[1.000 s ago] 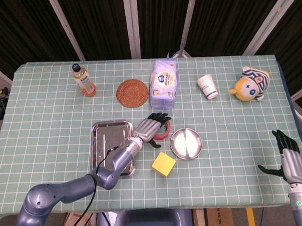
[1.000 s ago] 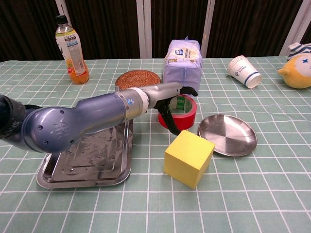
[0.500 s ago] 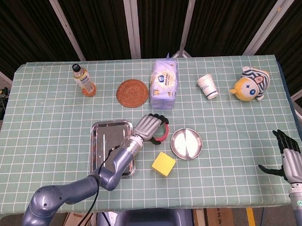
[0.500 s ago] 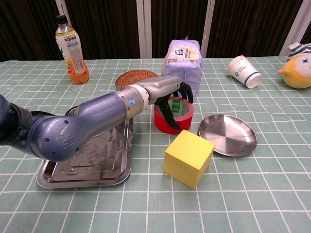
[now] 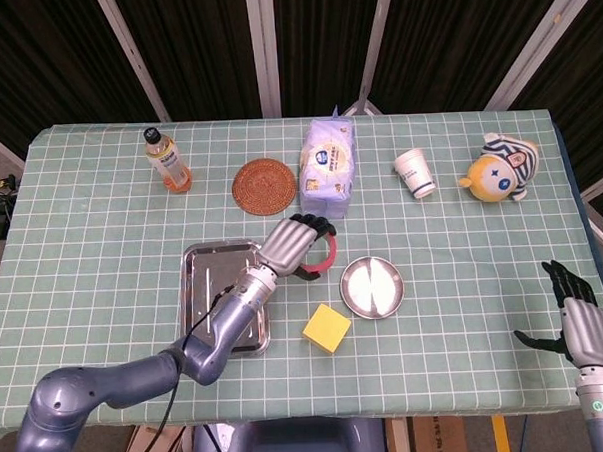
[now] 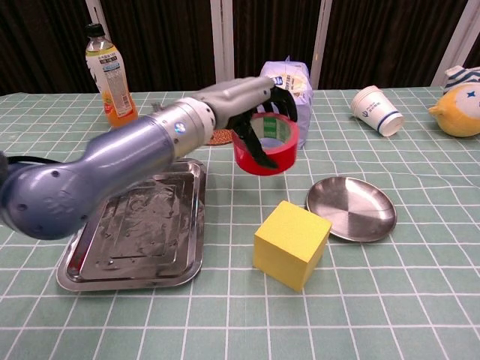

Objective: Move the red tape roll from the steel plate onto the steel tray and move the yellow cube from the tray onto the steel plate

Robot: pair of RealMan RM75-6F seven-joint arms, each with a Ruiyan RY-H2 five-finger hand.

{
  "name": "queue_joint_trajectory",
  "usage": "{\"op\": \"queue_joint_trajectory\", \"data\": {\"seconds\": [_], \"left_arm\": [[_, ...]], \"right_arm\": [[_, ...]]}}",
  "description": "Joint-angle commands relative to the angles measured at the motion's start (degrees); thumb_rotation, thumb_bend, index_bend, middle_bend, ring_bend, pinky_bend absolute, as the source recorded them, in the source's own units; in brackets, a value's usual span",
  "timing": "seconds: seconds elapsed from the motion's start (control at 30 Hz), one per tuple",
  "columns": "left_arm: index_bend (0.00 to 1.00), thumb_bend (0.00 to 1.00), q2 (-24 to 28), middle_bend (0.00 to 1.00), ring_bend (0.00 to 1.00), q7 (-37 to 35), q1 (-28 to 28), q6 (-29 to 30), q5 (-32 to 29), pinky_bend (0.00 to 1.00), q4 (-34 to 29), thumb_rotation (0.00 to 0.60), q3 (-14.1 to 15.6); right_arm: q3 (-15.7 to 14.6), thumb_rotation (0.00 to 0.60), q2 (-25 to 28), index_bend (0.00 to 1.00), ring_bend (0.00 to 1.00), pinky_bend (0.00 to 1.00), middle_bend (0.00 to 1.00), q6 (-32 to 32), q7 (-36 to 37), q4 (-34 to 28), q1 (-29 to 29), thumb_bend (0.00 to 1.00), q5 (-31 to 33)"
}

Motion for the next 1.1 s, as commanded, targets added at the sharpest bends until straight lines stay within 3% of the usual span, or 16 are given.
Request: {"op": "queue_joint_trajectory", "data": {"seconds": [0.03,0.17,0.27,0.53,0.77,0.87,1.1], "left_arm": [[0.43,0.36,9.8,0.40,0.36,6.1,7.2,7.2,0.6,0.46,-11.0,0.600,2.4],[0.44,0.35,18.4,0.37,0.35,6.5,12.7,7.8,0.3,0.44,-19.4,0.600,6.7],[0.44,0.35,22.0,0.37,0.35,3.7,15.4,7.3,1.1,0.44,-22.8,0.600,9.4],[0.42,0.32,24.5,0.30,0.28,-2.2,19.0,5.8,5.9,0.40,-21.8,0.600,15.5],[0.29,0.06,22.9,0.06,0.00,-4.8,19.1,1.0,5.1,0.19,-18.5,0.600,16.7],[0.26,0.00,23.0,0.00,0.00,-4.6,19.2,1.3,5.7,0.13,-18.7,0.600,16.5],[0.21,0.00,22.0,0.00,0.00,-4.7,21.2,8.9,10.9,0.05,-19.1,0.600,15.6]], "right_arm": [[-0.2,0.600,0.1,0.00,0.03,0.00,0.00,0.2,0.1,-0.1,-0.1,0.02,-0.3],[-0.2,0.600,0.2,0.00,0.03,0.00,0.00,0.0,-0.2,-0.5,-0.2,0.02,-0.1],[-0.2,0.600,0.0,0.00,0.03,0.00,0.00,0.5,-0.9,-1.1,-0.2,0.02,-0.4],[-0.3,0.600,-0.3,0.00,0.03,0.00,0.00,1.0,-2.4,-1.6,-0.3,0.02,-0.1],[-0.5,0.600,-0.2,0.00,0.03,0.00,0.00,0.9,-2.3,-1.7,-0.3,0.02,-0.6],[-0.4,0.600,-0.1,0.00,0.03,0.00,0.00,1.2,-2.2,-1.6,-0.5,0.02,-0.7],[-0.8,0.600,0.3,0.00,0.03,0.00,0.00,1.6,-2.5,-2.1,-0.7,0.02,-1.5]]}}
